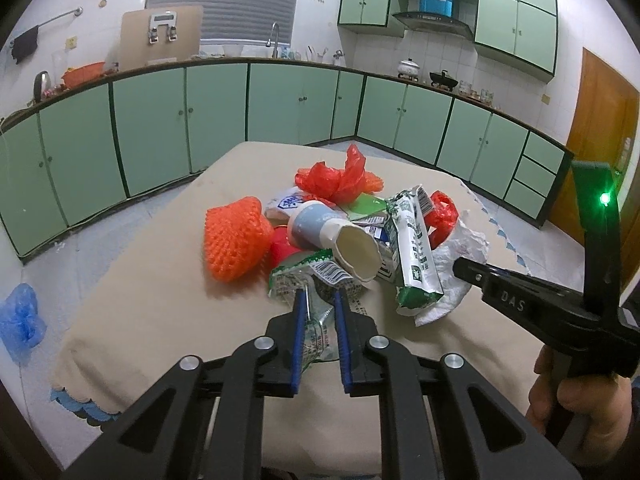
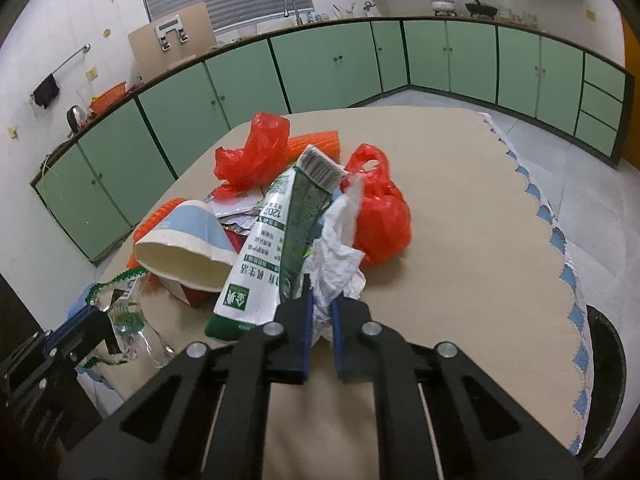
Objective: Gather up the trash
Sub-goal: 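Grasp the clear wrapper with the left gripper while the right gripper grasps white tissue, then carry the wrapper and tissue to the black bin and release both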
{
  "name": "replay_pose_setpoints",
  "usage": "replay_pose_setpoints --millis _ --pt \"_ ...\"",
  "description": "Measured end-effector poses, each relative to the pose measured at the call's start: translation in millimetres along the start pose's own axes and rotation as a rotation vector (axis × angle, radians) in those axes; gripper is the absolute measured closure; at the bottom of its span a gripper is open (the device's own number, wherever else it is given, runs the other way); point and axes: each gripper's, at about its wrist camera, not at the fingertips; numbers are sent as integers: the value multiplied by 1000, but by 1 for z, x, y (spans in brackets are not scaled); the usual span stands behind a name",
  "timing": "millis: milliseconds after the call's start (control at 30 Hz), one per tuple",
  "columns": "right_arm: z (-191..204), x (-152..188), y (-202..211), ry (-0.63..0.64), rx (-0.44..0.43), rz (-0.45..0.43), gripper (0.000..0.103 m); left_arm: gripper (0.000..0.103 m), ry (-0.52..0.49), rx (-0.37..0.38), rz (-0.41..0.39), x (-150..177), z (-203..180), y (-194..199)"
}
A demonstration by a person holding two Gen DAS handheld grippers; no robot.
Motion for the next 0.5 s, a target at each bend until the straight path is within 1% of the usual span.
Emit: replay_pose_setpoints --millis 133,267,400,500 --pt "-8 -1 16 -3 -6 -5 97 89 -6 -9 -11 -1 -4 10" --pt "-16 -3 42 -3 -7 -25 97 89 -10 -11 -21 -1 -7 23" --pt "-35 -6 79 -19 -9 -55 97 89 -15 -2 -38 -6 -15 39" --pt "-52 -8 102 -37 -13 -59 97 89 -34 17 -55 -13 -28 49"
Point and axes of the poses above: each gripper's, at about its wrist camera, not at the fingertips, and y roughly against the way its jaws point, z to its left, x to its underside, and after that the axes turned 15 degrees about -y, right-handed
